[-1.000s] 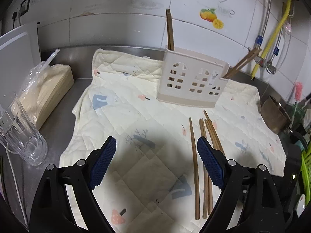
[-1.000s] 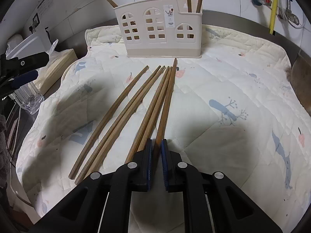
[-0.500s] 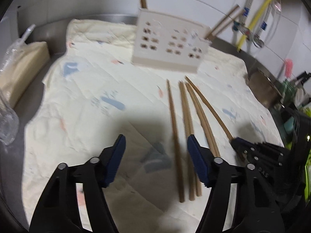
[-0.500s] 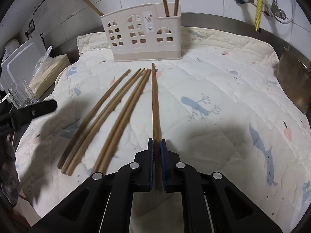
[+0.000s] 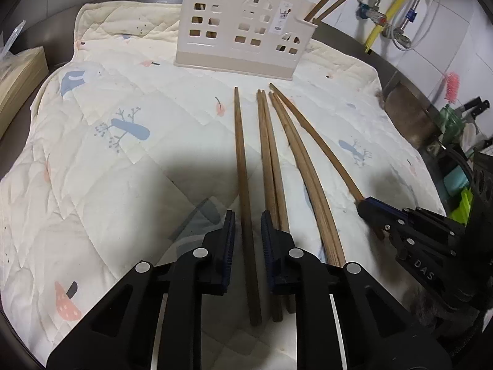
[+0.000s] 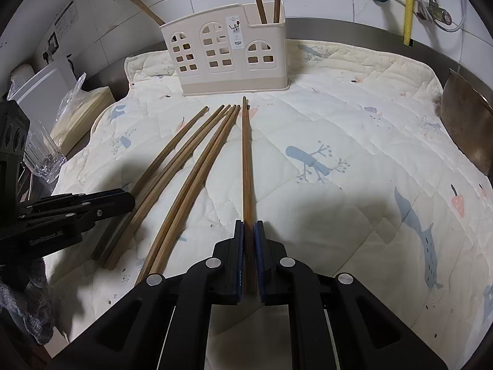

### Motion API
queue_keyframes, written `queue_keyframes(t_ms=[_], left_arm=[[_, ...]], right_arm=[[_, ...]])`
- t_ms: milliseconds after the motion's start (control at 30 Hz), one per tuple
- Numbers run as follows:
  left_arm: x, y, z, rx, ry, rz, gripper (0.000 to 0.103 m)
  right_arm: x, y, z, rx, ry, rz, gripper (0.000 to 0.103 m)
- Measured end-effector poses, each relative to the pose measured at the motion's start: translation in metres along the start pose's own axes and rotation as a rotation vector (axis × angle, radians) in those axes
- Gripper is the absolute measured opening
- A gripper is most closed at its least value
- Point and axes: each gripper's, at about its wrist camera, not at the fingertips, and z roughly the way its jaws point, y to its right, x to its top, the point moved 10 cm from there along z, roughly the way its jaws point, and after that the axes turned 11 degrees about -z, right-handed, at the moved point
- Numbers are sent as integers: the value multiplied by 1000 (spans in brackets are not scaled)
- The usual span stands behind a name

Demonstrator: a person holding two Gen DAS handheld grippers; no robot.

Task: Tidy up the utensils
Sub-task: 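Lower the left tool and grasp a third chopstick while the right tool grasps one, then lift the left tool's chopstick into the white holder while the right tool inserts its own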

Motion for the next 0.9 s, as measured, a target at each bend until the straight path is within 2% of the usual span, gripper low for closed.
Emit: queue_keyframes(t_ms=[333,533,700,900], left_arm=[[4,-1,3,9,7,12,6],[16,1,-14,0,41,21,6],[38,7,-40,-13,108,49,6],[74,24,-70,-30,179,102,6]], right_arm=[[1,0,1,-6,4,-7,7],[6,1,-5,-14,23,-17,7],[27,6,-28,-35,85,-46,7],[69,9,-57,-55,172,-108,7]])
